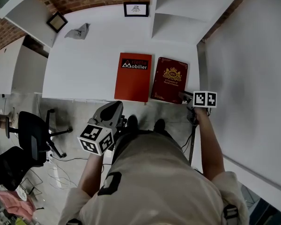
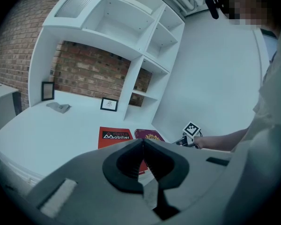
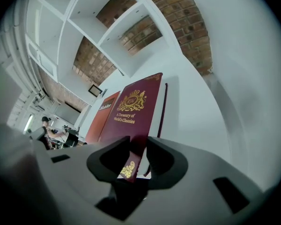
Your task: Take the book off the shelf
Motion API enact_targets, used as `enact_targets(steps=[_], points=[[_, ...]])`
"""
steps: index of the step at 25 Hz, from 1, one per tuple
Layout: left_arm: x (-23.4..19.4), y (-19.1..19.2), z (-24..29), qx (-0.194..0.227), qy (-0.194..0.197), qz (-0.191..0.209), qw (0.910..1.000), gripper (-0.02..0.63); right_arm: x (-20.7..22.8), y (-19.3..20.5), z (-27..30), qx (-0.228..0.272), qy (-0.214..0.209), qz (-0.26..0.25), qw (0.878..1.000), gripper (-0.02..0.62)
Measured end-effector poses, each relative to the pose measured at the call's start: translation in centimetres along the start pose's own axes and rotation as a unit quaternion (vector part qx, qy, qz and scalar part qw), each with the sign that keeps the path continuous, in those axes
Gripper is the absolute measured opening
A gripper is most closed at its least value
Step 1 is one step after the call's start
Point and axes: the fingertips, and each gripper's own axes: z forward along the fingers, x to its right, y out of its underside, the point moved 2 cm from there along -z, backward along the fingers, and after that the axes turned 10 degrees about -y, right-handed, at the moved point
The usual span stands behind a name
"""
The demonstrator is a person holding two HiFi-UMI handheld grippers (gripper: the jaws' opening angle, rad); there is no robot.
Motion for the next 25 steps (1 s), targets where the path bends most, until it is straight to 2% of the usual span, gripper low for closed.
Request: enact_targets(steps=[3,5,7,10,12,13,14,15,17,21,23,25], points=[[-0.1,-0.6,0.0,0.007,0.001,0.004,1.0000,0.006,-0.1,-0.2,-0.2,0.008,-0.004,-0.012,1.000,0.104],[-0.3,-0.9,-0.2,0.013,-0.001,0.005,0.9999,0.006,-0.2,-0.2,-0.5,0.031,-0.009,-0.002,0.999,0.106],[-0.9,-1.1,-0.5,0.016,-0.007,0.004,0.9998,0.006,-0.3,-0.8,-1.3,0.065,-0.006,0.011,0.998,0.163],[-1.8,-1.0,-1.0,0.019,-0.016,-0.001,0.9997,0.006,-0.7,-2.5,-3.6,0.110,0.043,-0.012,0.993,0.190],[-2.4,-0.9,-1.2,0.021,-0.020,-0.008,0.9996,0.006,-1.8,-3.8,-5.1,0.130,0.075,-0.039,0.988,0.186],[-2.5,-0.8,-1.2,0.021,-0.020,-0.010,0.9995,0.006,-2.9,-4.4,-5.7,0.139,0.078,-0.056,0.986,0.180],[-2.6,-0.8,-1.2,0.021,-0.020,-0.011,0.9995,0.006,-4.5,-5.0,-6.0,0.146,0.069,-0.076,0.984,0.130],[-2.6,-0.8,-1.2,0.021,-0.018,-0.012,0.9995,0.006,-6.5,-5.4,-6.1,0.150,0.048,-0.095,0.983,0.054],[-2.4,-0.8,-1.1,0.022,-0.014,-0.010,0.9996,0.006,-11.5,-5.8,-5.5,0.151,-0.024,-0.119,0.981,0.009],[-2.0,-1.2,-0.8,0.025,-0.004,-0.007,0.9996,0.006,-21.5,-4.0,-3.3,0.128,-0.184,-0.113,0.968,0.006],[-1.7,-1.5,-0.7,0.027,0.001,-0.004,0.9996,0.006,-25.5,-2.8,-2.6,0.114,-0.237,-0.114,0.958,0.006],[-1.4,-1.6,-0.6,0.028,0.005,-0.003,0.9996,0.006,-28.2,-2.0,-2.4,0.101,-0.267,-0.127,0.950,0.006]])
